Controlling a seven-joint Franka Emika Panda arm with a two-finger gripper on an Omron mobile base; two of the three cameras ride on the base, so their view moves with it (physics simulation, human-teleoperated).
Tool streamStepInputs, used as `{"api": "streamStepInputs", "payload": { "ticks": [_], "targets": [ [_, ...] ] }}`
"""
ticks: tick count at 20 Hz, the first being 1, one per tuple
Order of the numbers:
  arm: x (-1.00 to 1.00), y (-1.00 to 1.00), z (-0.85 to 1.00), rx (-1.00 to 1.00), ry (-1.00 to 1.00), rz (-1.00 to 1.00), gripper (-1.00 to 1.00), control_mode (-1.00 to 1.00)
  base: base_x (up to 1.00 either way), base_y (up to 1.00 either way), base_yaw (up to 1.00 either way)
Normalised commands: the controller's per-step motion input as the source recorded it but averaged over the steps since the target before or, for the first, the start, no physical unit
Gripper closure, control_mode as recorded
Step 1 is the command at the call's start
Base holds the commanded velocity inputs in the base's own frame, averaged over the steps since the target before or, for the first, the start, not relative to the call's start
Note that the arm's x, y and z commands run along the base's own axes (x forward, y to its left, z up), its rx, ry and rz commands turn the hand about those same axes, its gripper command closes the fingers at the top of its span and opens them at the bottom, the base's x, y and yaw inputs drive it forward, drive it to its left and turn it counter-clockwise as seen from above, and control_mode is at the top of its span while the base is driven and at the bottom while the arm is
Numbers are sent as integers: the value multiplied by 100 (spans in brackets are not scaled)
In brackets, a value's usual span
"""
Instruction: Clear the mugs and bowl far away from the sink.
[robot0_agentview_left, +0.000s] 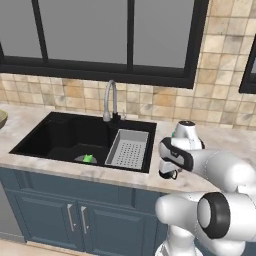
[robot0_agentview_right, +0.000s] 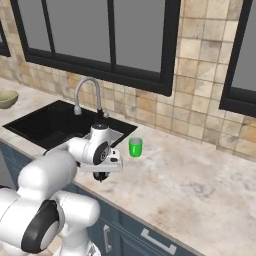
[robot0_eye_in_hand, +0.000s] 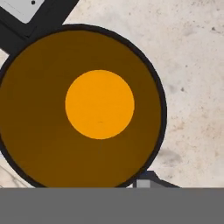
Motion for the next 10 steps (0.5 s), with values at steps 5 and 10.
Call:
{"api": "streamStepInputs", "payload": {
  "ticks": [5, 10],
  "targets": [
    [-39, 1, -17, 3, -4, 0, 100, -100, 0, 0, 0],
    [-43, 24, -14, 0, -2, 0, 100, -100, 0, 0, 0]
  ]
}}
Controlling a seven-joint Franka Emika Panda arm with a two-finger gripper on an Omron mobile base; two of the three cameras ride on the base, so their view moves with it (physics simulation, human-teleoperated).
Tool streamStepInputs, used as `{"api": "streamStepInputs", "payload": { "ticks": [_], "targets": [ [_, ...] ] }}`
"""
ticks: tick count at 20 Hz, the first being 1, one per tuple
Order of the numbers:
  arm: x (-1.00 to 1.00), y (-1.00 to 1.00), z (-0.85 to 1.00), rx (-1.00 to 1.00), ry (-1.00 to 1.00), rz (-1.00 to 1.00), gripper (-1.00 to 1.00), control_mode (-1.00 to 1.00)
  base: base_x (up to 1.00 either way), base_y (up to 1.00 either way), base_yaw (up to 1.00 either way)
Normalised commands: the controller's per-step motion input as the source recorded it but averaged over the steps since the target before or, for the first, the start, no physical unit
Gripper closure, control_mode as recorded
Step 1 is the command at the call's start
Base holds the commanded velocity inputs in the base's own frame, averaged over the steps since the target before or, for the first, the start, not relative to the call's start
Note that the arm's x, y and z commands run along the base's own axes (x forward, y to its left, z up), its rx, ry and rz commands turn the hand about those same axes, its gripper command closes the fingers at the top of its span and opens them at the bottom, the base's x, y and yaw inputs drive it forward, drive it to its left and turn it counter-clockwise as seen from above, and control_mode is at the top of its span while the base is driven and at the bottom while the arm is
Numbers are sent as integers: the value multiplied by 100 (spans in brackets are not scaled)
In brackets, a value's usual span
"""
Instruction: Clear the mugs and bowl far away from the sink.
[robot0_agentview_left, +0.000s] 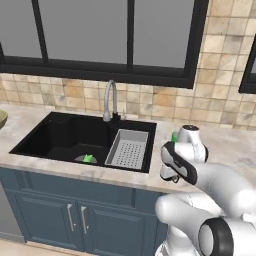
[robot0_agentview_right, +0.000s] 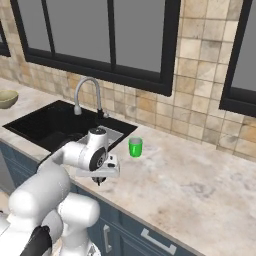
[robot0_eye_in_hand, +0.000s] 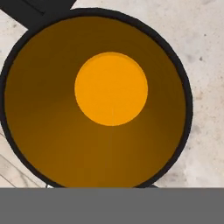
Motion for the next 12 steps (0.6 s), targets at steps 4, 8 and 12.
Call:
{"api": "streamStepInputs", "payload": {
  "ticks": [4, 8, 12],
  "targets": [
    [-27, 4, 94, -6, -4, 0, 100, -100, 0, 0, 0],
    [-5, 0, 100, -2, 16, -1, 100, -100, 0, 0, 0],
    [-18, 0, 100, -1, 20, 0, 100, -100, 0, 0, 0]
  ]
}}
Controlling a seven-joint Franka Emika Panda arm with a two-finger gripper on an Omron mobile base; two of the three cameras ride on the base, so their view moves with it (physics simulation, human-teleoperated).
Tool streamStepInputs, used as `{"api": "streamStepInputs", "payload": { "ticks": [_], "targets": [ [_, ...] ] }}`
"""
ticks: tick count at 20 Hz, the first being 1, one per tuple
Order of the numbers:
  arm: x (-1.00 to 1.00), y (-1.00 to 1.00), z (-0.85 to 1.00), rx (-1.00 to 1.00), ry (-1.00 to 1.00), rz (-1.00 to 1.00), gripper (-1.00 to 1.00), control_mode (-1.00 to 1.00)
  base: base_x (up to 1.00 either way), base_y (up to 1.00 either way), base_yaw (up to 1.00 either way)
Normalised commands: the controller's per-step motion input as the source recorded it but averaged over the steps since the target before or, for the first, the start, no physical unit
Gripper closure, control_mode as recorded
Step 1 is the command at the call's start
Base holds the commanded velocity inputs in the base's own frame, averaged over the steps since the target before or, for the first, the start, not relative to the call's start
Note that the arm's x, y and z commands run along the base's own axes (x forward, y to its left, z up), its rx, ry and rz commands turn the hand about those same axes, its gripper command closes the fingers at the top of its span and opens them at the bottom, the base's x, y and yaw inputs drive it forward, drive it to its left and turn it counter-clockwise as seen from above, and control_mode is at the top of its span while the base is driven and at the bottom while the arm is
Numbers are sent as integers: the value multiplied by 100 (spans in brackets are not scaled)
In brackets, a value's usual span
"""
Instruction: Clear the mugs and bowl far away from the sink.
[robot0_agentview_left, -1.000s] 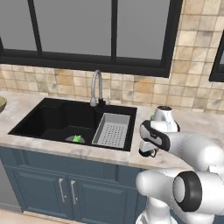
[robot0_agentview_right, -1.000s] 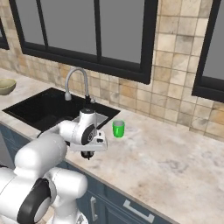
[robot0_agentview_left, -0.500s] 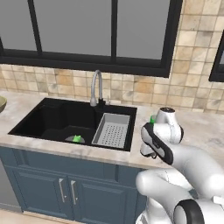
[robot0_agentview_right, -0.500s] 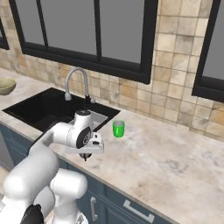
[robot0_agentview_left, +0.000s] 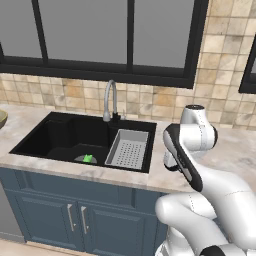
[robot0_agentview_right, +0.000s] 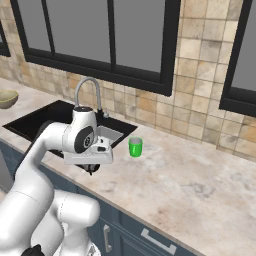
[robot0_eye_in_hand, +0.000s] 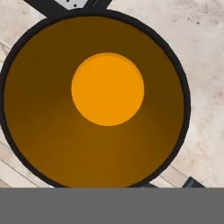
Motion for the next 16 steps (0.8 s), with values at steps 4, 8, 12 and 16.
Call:
{"api": "streamStepInputs", "payload": {
  "ticks": [4, 8, 12, 16],
  "targets": [
    [-43, 0, 100, 0, 13, -1, 100, -100, 0, 0, 0],
    [-52, 1, 100, -3, 0, -7, 100, -100, 0, 0, 0],
    [-65, 0, 65, -7, -13, -19, 100, -100, 0, 0, 0],
    [-73, 0, 56, -3, -22, -30, 100, -100, 0, 0, 0]
  ]
}}
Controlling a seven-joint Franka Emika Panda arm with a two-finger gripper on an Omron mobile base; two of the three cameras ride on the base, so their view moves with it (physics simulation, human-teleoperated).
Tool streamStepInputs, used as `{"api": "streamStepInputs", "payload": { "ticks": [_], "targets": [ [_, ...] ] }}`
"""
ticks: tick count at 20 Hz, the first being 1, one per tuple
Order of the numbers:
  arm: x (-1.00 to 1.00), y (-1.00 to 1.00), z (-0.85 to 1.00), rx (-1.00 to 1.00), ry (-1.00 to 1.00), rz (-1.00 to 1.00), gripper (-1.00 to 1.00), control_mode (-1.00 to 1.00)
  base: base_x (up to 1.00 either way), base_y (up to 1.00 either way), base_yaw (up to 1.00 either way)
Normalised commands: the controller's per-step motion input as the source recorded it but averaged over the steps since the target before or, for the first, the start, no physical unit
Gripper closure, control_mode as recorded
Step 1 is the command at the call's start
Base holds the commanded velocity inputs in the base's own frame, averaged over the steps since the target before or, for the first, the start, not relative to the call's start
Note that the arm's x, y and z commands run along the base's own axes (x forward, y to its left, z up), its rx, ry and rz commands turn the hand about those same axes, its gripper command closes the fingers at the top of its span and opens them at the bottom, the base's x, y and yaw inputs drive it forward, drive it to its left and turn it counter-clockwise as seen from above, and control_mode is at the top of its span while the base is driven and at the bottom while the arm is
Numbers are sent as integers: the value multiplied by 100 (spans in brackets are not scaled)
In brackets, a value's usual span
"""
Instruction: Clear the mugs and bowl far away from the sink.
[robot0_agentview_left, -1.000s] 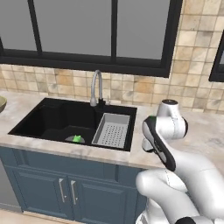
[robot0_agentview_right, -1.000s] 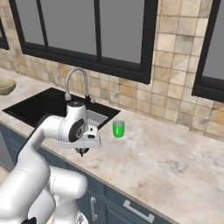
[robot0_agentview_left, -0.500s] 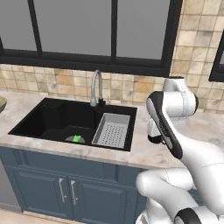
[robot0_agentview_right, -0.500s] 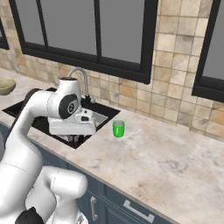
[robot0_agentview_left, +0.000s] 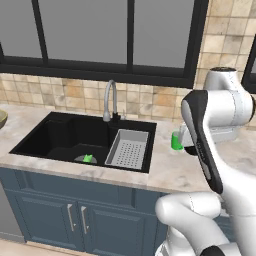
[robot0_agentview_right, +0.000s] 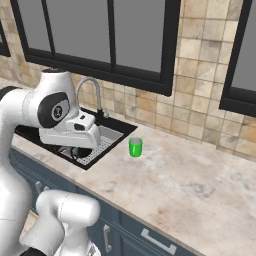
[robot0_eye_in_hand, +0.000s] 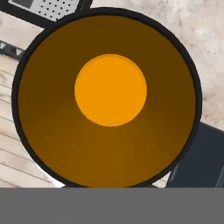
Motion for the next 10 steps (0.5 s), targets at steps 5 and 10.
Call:
{"api": "streamStepInputs", "payload": {
  "ticks": [5, 10],
  "targets": [
    [-62, 0, 61, 0, -10, -17, 100, -100, 0, 0, 0],
    [-31, 5, 80, -7, -4, -3, 100, -100, 0, 0, 0]
  ]
}}
